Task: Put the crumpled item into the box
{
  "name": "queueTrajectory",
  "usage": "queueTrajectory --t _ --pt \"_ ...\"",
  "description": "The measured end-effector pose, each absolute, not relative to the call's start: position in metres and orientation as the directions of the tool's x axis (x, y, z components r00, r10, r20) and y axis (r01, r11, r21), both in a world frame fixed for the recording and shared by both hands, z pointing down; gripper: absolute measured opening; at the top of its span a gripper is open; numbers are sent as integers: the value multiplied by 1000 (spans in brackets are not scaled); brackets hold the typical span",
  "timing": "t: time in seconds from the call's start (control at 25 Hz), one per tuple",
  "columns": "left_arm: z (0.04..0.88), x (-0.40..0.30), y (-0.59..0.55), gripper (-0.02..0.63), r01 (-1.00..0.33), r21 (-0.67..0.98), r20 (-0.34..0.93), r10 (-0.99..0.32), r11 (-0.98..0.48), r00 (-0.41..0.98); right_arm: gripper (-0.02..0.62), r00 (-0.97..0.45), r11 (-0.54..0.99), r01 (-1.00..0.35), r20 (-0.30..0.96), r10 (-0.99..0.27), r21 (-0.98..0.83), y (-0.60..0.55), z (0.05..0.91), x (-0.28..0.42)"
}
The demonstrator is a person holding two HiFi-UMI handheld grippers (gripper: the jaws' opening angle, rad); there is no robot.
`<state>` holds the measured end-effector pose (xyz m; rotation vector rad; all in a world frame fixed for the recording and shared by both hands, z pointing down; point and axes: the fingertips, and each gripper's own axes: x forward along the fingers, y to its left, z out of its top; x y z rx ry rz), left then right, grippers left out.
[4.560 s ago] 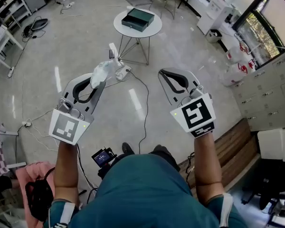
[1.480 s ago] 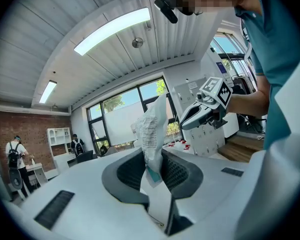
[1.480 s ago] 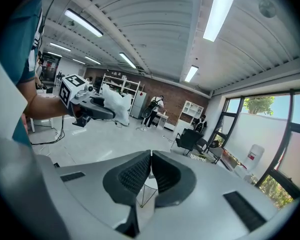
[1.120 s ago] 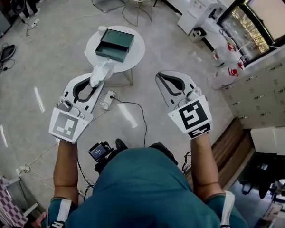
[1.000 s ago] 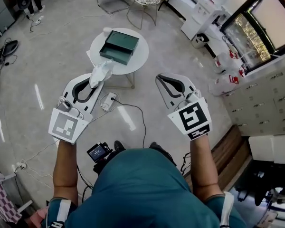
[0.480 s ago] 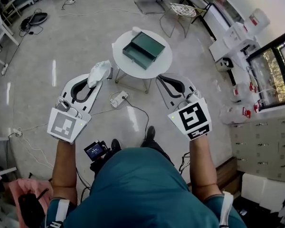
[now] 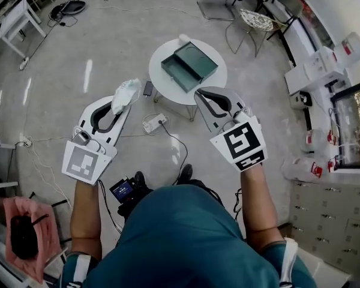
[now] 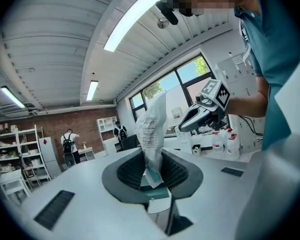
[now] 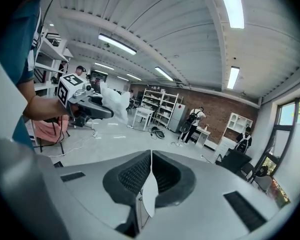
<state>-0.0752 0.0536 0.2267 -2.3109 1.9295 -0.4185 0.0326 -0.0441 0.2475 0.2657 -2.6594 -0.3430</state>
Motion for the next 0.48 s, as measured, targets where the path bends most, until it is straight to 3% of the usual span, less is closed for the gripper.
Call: queueTrajectory --t 0.48 --pt "223 -35 18 83 -959 -277 163 -987 -55 10 38 -925 962 3 367 -101 272 -93 244 56"
